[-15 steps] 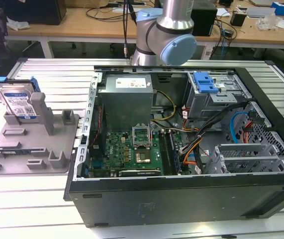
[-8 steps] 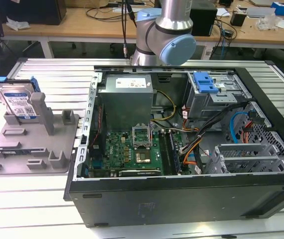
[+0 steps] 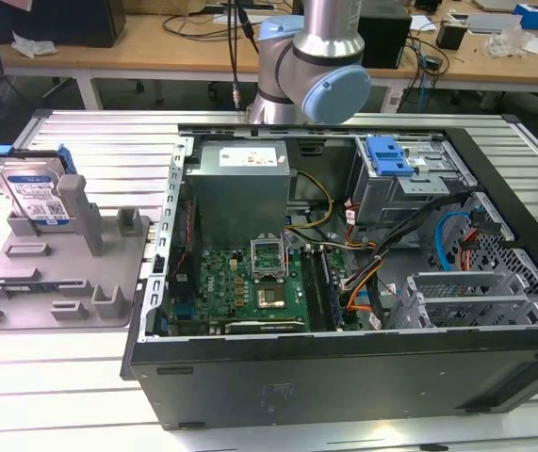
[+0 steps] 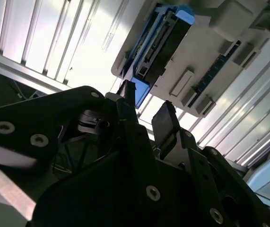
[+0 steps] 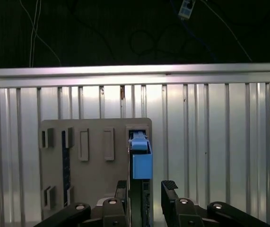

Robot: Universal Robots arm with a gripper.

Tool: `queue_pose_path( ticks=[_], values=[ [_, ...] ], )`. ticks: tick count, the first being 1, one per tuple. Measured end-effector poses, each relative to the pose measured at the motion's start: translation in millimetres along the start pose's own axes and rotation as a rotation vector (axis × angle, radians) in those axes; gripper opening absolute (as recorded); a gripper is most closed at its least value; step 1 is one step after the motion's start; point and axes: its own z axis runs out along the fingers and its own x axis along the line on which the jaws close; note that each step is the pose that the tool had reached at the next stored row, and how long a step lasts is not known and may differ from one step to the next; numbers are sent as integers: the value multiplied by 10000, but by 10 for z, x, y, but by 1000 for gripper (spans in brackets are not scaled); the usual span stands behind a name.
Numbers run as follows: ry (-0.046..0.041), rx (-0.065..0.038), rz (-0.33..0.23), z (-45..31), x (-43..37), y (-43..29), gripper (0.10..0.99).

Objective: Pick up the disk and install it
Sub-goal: 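Pick up the disk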

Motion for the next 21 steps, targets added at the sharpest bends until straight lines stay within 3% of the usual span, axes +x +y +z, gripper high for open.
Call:
queue_pose_path(
  ticks=[21],
  values=[
    [1, 3, -99, 116, -2, 8, 431]
  ],
)
